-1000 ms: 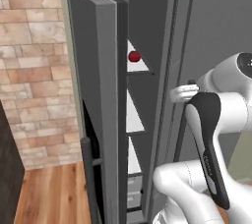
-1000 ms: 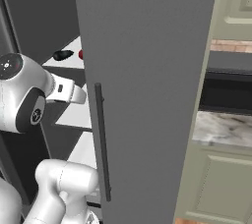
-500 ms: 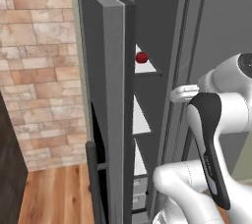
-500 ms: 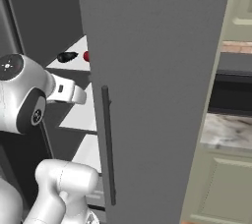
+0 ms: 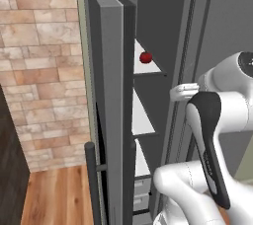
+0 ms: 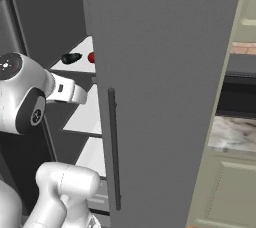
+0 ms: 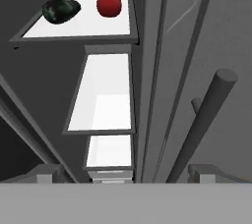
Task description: Take the tomato and eggplant out of the freezer and place them in the tupperware container on the counter. Then put the tupperware containing the vegetables back in the freezer.
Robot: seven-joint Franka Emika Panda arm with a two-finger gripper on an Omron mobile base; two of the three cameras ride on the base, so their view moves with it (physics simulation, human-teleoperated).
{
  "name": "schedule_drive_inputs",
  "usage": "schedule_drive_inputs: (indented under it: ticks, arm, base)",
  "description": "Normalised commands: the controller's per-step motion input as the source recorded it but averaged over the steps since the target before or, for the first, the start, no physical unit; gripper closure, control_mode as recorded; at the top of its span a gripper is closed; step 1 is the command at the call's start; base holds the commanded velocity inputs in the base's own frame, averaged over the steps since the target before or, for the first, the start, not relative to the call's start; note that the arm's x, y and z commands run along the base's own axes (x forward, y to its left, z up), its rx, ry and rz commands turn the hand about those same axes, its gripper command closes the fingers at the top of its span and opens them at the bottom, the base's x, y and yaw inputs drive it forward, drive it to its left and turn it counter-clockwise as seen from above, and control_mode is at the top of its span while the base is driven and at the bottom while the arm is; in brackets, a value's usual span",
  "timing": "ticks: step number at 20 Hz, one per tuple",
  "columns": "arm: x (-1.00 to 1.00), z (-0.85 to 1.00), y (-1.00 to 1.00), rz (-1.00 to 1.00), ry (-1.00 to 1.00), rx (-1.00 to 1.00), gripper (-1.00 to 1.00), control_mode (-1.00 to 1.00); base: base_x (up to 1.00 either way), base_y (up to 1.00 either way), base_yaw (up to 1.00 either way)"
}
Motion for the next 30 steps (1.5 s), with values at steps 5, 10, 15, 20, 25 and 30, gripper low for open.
schedule_drive_inputs:
  ticks: [5, 10, 15, 20, 25, 30]
  arm:
    - [0.00, 0.43, 0.02, 0.00, -0.07, 0.05, -1.00, -1.00]
    - [0.23, 0.32, 0.21, 0.00, -0.02, 0.04, -1.00, -1.00]
    - [0.47, 0.19, 0.16, 0.00, 0.00, 0.13, -1.00, -1.00]
    - [0.49, 0.08, 0.41, 0.00, 0.00, 0.15, -1.00, -1.00]
    - [0.59, 0.01, 0.41, 0.00, 0.00, 0.08, -1.00, -1.00]
    - [0.60, 0.00, 0.21, 0.00, 0.00, 0.08, -1.00, -1.00]
  base:
    - [0.00, 0.00, 0.00]
    - [0.00, 0.00, 0.00]
    - [0.00, 0.00, 0.00]
    - [0.00, 0.00, 0.00]
    - [0.00, 0.00, 0.00]
    - [0.00, 0.00, 0.00]
